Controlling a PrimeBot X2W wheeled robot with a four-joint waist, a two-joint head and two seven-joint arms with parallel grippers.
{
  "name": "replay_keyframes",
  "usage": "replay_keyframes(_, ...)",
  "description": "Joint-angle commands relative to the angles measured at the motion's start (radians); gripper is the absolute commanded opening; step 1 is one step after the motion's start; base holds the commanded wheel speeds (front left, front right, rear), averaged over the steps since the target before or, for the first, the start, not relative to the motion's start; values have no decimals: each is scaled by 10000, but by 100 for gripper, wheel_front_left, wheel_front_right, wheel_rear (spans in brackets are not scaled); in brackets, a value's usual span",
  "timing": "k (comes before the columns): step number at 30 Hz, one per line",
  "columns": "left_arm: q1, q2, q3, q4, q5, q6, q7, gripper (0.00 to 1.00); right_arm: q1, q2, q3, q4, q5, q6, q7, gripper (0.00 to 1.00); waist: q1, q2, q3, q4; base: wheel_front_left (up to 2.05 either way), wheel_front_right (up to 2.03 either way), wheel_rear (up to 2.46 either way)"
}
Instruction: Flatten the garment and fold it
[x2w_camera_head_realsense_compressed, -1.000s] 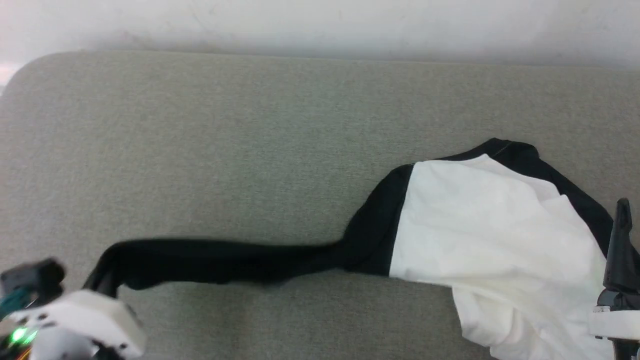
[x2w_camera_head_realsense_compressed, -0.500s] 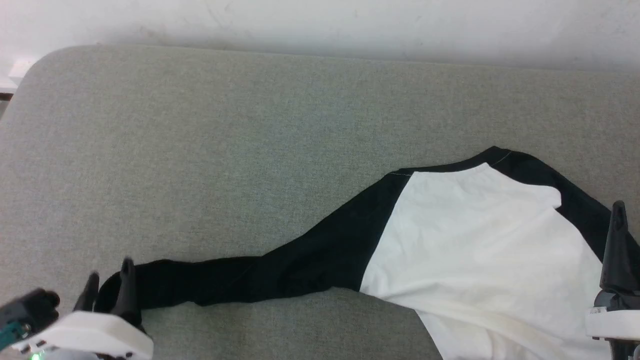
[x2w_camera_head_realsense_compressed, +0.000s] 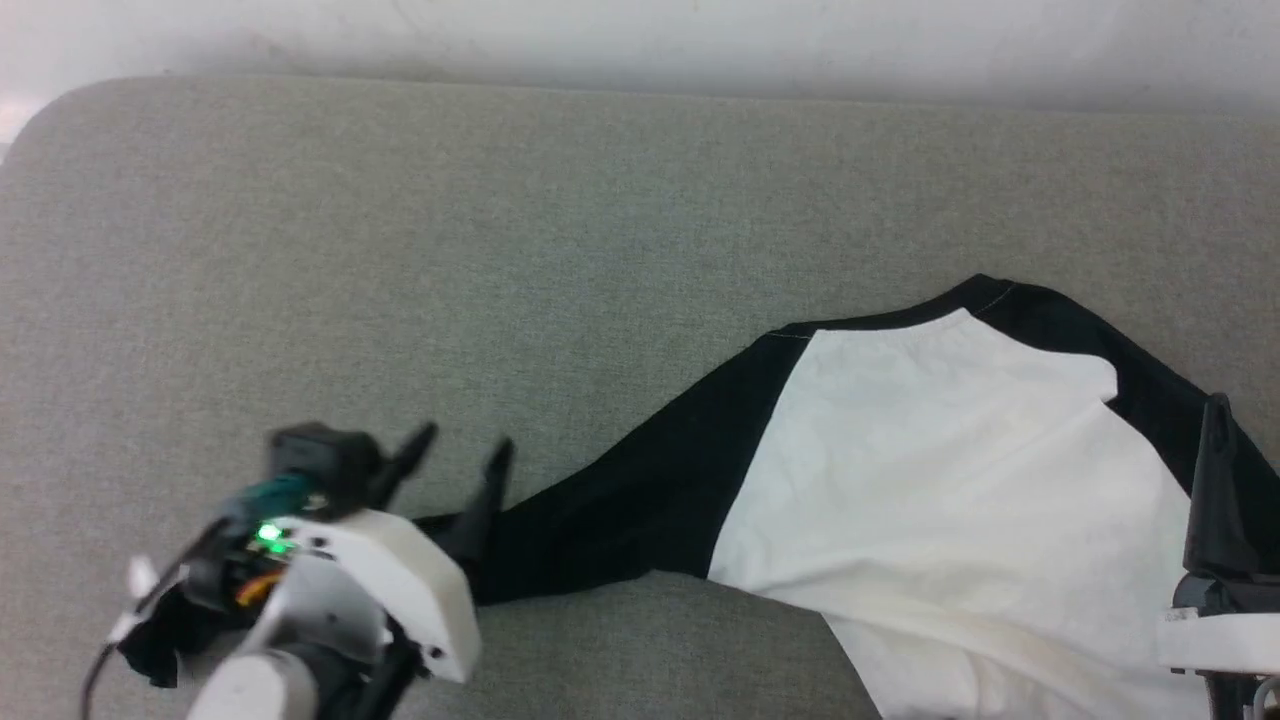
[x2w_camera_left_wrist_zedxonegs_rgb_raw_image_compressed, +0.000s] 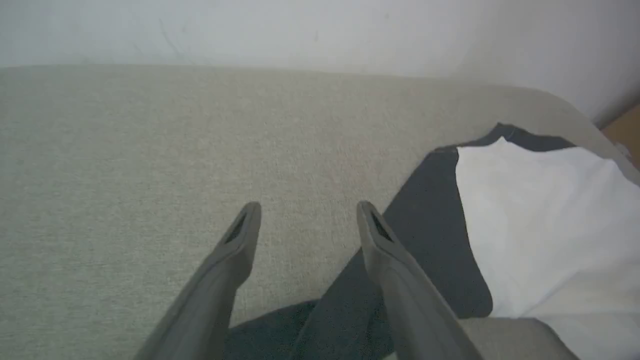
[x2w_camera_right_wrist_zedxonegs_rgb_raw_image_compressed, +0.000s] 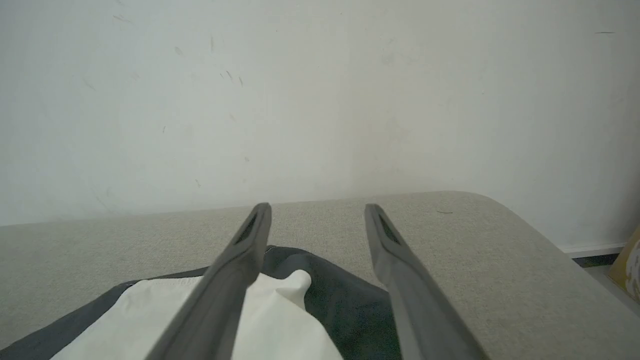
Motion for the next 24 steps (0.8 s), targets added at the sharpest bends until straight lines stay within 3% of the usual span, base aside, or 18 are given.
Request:
replay_keyframes(1,-173,69,-79,134,68,-94,94,100,-131,16,3,-41,19,-7,3,100,-1,0,160,-158,0,0,0)
replay_keyframes(8,-689,433,-1318,1766,180,-953,1561,100,-235,16,-50,-169,-1,-7,53,100,-1,0,610,-505,0,0,0)
replay_keyframes(15,-890,613,-1807,2532,191,-1283,2024,100,-330,16,-72,-237,74,-7,67,100,-1,0,872,-617,0,0,0)
replay_keyframes(16,-931,617,-1811,2610,283,-1268,1872,95,-342,16,-62,-224,78,-7,68,100,-1,0,866,-619,0,0,0)
replay_keyframes(17,-989,568,-1730,2668,370,-1179,1563,16,-351,16,-56,-207,84,-7,73,100,-1,0,840,-614,0,0,0)
replay_keyframes(18,-1040,476,-1606,2729,413,-1050,1221,0,-357,16,-58,-189,93,-7,81,100,-1,0,793,-604,0,0,0)
replay_keyframes(24,-1234,447,-611,2368,114,-531,273,0,-305,16,-119,-192,65,-7,142,100,-1,0,499,-501,0,0,0)
